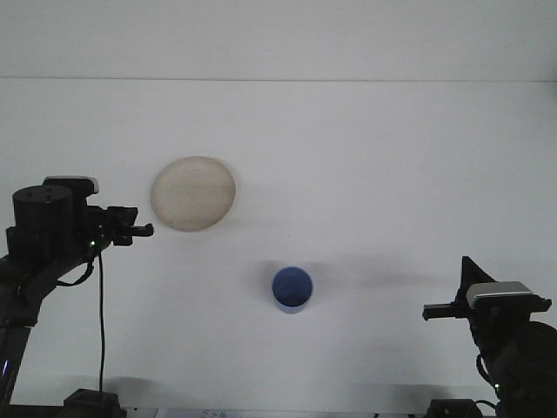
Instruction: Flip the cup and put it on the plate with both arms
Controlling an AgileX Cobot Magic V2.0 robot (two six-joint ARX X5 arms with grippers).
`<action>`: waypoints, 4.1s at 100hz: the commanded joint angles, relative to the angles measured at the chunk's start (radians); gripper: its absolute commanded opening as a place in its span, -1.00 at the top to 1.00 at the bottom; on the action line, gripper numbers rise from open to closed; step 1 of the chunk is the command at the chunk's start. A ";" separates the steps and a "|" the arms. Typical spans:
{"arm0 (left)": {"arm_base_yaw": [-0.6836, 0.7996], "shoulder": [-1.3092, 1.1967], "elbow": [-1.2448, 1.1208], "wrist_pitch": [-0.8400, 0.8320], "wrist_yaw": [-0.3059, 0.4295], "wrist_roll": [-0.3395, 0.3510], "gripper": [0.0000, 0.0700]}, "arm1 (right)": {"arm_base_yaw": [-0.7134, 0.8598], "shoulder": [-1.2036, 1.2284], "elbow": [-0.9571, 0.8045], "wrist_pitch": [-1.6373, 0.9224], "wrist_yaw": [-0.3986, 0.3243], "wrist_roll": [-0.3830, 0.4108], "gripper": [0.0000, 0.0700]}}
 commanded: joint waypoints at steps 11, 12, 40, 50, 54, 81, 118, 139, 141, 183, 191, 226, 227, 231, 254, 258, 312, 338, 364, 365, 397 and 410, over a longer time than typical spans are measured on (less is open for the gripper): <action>-0.048 0.080 0.021 -0.018 0.140 -0.012 -0.26 | 0.001 0.004 0.011 0.009 0.001 0.008 1.00; -0.054 0.084 0.021 -0.017 0.146 -0.012 -0.28 | 0.001 0.004 0.011 0.009 0.001 0.008 1.00; -0.309 0.235 0.023 0.052 0.175 -0.011 -0.32 | 0.001 0.004 0.011 0.009 0.000 0.008 1.00; -0.403 0.301 0.030 0.056 0.175 -0.011 -0.33 | 0.001 0.004 0.011 0.009 0.000 0.008 1.00; -0.440 0.335 0.035 0.056 0.175 -0.011 -0.32 | 0.001 0.004 0.011 0.009 0.000 0.008 1.00; -0.594 0.477 0.061 0.106 0.175 -0.007 -0.32 | 0.001 0.004 0.011 0.008 0.000 0.008 1.00; -0.638 0.636 0.061 0.121 0.107 0.031 -0.24 | 0.001 0.004 0.011 0.008 0.000 0.008 1.00; -0.643 0.661 0.062 0.137 0.107 0.054 0.97 | 0.001 0.004 0.011 0.008 0.000 0.008 1.00; -0.644 0.661 0.064 0.135 0.107 0.054 0.97 | 0.001 0.004 0.011 0.008 0.000 0.008 1.00; -0.437 0.654 0.364 0.000 -0.171 0.108 0.97 | 0.001 0.004 0.011 0.008 0.000 0.008 1.00; -0.361 0.656 0.401 0.029 -0.240 0.109 0.97 | 0.001 0.004 0.011 0.008 0.000 0.008 1.00; -0.113 0.743 0.408 0.055 -0.251 0.091 0.97 | 0.001 0.004 0.011 0.009 0.000 0.008 1.00; -0.109 0.748 0.408 0.055 -0.251 0.090 0.97 | 0.001 0.004 0.011 0.009 0.000 0.008 1.00; -0.096 0.768 0.408 0.055 -0.251 0.088 0.97 | 0.001 0.004 0.011 0.009 0.000 0.008 1.00; -0.066 0.856 0.408 0.053 -0.251 0.082 0.95 | 0.001 0.004 0.011 0.008 0.000 0.008 1.00; -0.066 0.863 0.408 0.053 -0.251 0.079 0.90 | 0.001 0.004 0.011 0.008 0.000 0.008 1.00; -0.046 0.767 0.478 0.014 -0.250 0.028 -0.47 | 0.001 0.004 0.011 0.008 0.000 0.008 1.00; -0.051 0.523 0.419 0.047 -0.249 0.000 -0.45 | 0.001 0.004 0.011 0.008 0.000 0.008 1.00; -0.129 0.100 0.018 0.307 -0.250 -0.027 -0.44 | 0.001 0.004 0.011 0.009 0.000 0.008 1.00; -0.132 0.082 -0.001 0.320 -0.251 -0.028 -0.44 | 0.001 0.004 0.011 0.008 0.000 0.008 1.00; -0.159 -0.446 -0.559 0.530 -0.257 -0.042 -0.43 | 0.001 0.004 0.011 0.008 0.000 0.008 1.00; -0.159 -0.571 -0.657 0.528 -0.257 -0.028 0.02 | 0.001 0.003 0.011 0.002 -0.002 0.008 1.00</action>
